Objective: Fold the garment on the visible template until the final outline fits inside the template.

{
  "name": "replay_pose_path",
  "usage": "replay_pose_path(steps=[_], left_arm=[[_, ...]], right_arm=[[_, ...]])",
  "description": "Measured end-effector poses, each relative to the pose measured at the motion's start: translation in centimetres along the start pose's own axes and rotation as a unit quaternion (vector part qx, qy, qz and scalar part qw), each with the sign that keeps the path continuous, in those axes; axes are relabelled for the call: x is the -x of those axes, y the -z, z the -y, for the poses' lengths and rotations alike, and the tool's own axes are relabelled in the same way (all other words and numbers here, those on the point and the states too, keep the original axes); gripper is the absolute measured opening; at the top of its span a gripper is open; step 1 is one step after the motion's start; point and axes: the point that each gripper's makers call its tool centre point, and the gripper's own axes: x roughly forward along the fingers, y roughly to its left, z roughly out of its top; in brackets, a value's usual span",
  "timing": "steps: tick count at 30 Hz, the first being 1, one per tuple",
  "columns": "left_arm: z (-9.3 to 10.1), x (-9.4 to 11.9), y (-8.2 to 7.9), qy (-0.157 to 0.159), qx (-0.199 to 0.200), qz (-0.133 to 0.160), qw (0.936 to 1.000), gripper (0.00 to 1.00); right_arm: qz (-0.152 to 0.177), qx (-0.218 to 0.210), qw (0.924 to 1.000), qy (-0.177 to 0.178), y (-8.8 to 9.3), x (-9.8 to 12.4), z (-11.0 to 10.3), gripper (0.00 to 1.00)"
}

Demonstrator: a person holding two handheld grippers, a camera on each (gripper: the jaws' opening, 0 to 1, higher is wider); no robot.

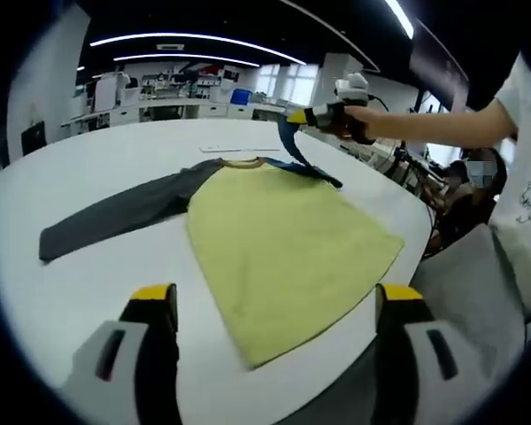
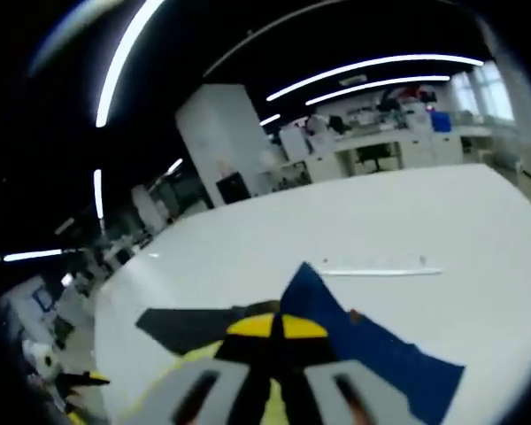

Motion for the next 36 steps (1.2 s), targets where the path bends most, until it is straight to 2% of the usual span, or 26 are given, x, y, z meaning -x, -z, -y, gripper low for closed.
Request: replay_pose_path(steps=[4,9,12,18,23,27,31,36], left_arm=[[0.0,0.0,0.1,-0.001,0.000,-0.002,1.0000,0.90],[-0.1,-0.1,0.1,-0.002,0.001,-0.003,1.0000,0.90],[0.0,-0.2,0.2,0.000,0.001,-0.004,1.0000,0.89],[-0.1,-0.2,0.2,0.001,0.004,-0.005,1.0000,0.89],[-0.2,-0.3,0.3,0.002,0.007,-0.006,1.0000,0.89],[-0.2,-0.3,0.3,0.001,0.010,-0.005,0.9999,0.89],[-0.3,-0.3,0.3,0.002,0.012,-0.006,0.9999,0.89],[-0.2,-0.3,0.5,0.003,0.013,-0.009,0.9999,0.89]], right_arm=[[-0.005,0.011,0.9995,-0.029,0.6,-2.3,-3.7,0.00],[-0.019,0.029,0.9980,-0.053,2.0,-4.8,-7.2,0.00],[-0.035,0.037,0.9969,-0.060,3.2,-6.2,-8.2,0.00],[-0.060,0.033,0.9953,-0.068,5.4,-8.3,-9.4,0.00],[-0.095,0.040,0.9925,-0.065,8.5,-9.7,-9.1,0.00],[-0.117,0.038,0.9905,-0.062,10.3,-10.2,-9.0,0.00],[-0.126,0.036,0.9892,-0.065,11.2,-10.6,-9.3,0.00],[-0.131,0.049,0.9880,-0.066,11.6,-11.1,-9.3,0.00]])
